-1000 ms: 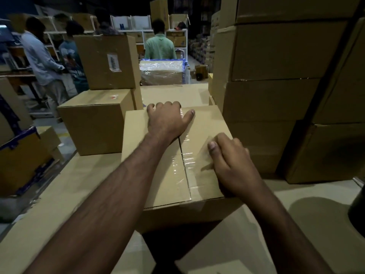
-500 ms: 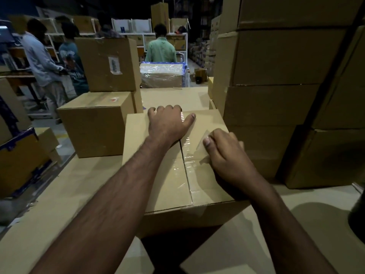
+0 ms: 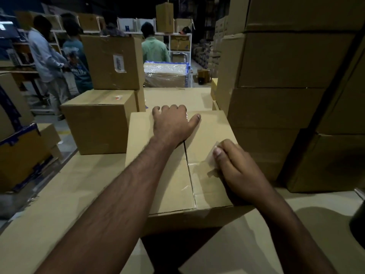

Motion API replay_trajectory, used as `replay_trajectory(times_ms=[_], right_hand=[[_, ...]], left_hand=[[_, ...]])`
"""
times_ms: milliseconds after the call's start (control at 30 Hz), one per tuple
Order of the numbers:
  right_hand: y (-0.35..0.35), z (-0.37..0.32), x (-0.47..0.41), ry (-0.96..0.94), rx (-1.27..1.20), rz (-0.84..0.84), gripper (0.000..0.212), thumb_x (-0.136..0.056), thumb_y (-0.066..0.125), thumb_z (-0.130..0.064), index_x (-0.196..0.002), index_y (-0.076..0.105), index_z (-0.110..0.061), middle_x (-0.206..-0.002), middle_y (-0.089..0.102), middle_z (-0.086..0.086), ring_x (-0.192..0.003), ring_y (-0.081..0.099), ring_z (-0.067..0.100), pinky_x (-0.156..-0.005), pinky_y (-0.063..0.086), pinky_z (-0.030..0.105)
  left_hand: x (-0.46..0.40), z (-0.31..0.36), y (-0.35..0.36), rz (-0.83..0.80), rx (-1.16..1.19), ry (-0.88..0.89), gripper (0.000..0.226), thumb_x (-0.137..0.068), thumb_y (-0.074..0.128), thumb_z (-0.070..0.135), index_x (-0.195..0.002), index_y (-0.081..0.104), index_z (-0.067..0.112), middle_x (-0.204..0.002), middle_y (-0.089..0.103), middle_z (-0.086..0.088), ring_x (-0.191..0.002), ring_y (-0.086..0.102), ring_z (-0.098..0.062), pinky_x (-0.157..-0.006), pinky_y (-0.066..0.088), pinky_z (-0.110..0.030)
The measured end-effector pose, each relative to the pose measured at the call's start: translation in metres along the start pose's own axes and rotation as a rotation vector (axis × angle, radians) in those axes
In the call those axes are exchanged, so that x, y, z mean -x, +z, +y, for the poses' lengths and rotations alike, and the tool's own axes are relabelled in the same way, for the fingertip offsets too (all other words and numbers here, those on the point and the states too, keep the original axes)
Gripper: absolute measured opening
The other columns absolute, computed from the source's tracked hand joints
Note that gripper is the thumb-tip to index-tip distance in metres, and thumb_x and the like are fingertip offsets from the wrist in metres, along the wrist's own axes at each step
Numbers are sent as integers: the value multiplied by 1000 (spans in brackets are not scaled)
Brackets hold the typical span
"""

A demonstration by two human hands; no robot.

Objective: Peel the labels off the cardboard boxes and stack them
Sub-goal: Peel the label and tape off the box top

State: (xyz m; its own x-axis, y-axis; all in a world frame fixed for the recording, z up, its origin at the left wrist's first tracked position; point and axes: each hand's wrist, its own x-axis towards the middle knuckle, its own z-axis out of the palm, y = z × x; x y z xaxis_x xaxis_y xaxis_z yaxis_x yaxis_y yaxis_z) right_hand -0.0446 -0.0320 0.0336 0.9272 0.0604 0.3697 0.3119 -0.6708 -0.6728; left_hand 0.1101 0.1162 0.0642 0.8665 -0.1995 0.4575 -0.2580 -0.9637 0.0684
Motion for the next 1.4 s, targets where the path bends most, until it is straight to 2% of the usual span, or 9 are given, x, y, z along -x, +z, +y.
replay_trajectory(times_ms=[167, 600, 700, 867, 967, 1033, 1133, 1300, 1400], right_hand=[[-7, -1, -11, 21, -29, 39, 19, -103, 35, -41, -92, 48, -33, -98, 51, -4, -93, 49, 16, -82, 49, 49], [0, -2, 15, -93, 72, 7, 21, -100, 31, -42, -81, 40, -37, -85, 45, -20, -91, 40, -3, -78, 29, 32], [-5, -5, 1, -28, 46, 5, 21, -105, 34, -35, -85, 40, -35, -89, 44, -17, -90, 39, 2, -80, 34, 35], [-1, -2, 10, -107, 105, -24, 23, -96, 28, -46, -85, 44, -33, -89, 49, -16, -91, 43, 5, -87, 36, 39], [-8, 8, 15, -27, -187, -25, 25, -96, 36, -47, -93, 52, -27, -100, 57, -1, -93, 56, 20, -76, 54, 45], [-12, 14, 9, 5, -299, 62, 25, -98, 42, -42, -98, 54, -20, -102, 61, 6, -90, 60, 26, -71, 57, 51], [-11, 15, 2, 31, -404, 172, 12, -102, 48, -21, -97, 57, -14, -97, 61, 7, -85, 62, 18, -65, 57, 35], [-9, 22, -11, 73, -371, 211, 12, -98, 52, -10, -96, 63, -10, -95, 66, 5, -89, 65, 22, -78, 57, 41], [-9, 23, -19, 87, -397, 239, 12, -99, 52, -9, -99, 64, -6, -97, 67, 8, -83, 64, 9, -65, 54, 21]], left_hand=[[2, 0, -1, -3, 16, 4, 64, -97, 30, 65, -127, 59, 17, -125, 64, -8, -120, 53, -30, -108, 27, -49], [9, 3, -4, 32, 1, 3, 64, -97, 29, 65, -128, 58, 17, -125, 63, -8, -120, 53, -30, -108, 27, -49], [9, 3, -4, 16, 4, 1, 64, -97, 30, 64, -129, 58, 17, -126, 63, -9, -121, 52, -30, -107, 27, -49], [7, 0, -3, 18, 7, 6, 63, -97, 30, 65, -127, 59, 18, -124, 64, -9, -120, 53, -30, -106, 28, -47], [4, -1, -3, -3, 22, -7, 63, -97, 31, 64, -127, 60, 17, -125, 63, -11, -120, 52, -31, -104, 29, -47], [2, 0, -6, -12, 66, -14, 61, -97, 36, 62, -131, 58, 17, -130, 58, -13, -123, 49, -33, -105, 30, -47], [3, 0, -13, -48, 123, -1, 59, -96, 46, 58, -139, 51, 17, -140, 49, -15, -129, 43, -34, -109, 31, -48], [27, 1, -20, -195, 104, 66, 58, -97, 45, 56, -143, 46, 21, -148, 43, -13, -137, 37, -32, -113, 27, -48], [49, 1, -21, -256, 124, 83, 59, -98, 44, 55, -147, 41, 22, -154, 37, -12, -142, 32, -31, -117, 24, -50]])
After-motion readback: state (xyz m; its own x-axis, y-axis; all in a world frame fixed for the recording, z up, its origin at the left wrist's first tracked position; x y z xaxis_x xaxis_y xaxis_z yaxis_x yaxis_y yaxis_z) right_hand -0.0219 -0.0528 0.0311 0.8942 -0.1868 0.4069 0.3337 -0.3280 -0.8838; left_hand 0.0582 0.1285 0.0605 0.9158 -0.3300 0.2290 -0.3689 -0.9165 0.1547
